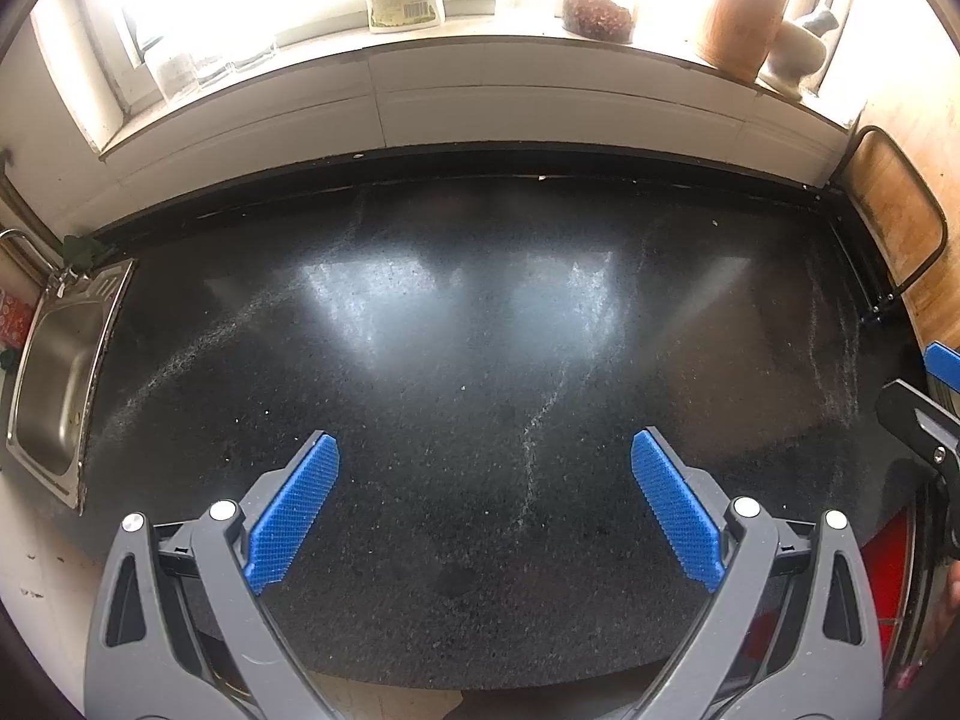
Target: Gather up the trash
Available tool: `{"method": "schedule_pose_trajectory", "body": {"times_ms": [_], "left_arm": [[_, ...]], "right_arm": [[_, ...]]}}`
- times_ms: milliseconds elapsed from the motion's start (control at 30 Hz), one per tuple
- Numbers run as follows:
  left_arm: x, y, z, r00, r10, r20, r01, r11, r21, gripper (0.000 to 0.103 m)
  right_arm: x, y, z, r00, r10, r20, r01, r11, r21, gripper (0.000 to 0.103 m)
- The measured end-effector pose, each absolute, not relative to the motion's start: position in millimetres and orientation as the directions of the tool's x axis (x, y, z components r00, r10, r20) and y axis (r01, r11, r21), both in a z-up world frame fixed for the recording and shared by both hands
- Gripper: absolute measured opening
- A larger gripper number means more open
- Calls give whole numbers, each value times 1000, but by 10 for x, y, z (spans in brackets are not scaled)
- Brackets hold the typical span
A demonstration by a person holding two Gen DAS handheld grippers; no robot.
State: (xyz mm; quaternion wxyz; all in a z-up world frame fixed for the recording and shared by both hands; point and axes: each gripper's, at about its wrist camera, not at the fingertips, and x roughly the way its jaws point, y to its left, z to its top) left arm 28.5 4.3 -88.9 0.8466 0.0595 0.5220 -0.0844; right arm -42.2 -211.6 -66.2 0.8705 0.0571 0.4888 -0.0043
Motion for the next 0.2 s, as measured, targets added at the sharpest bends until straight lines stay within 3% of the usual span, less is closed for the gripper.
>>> {"method": "schedule_pose_trajectory", "body": {"times_ms": [200], "left_arm": [[376, 62, -956, 426, -94, -900, 194, 981, -11, 96]], "right_arm": [[-362, -2216, -722, 524, 65, -849, 55, 993, 109, 96]]}}
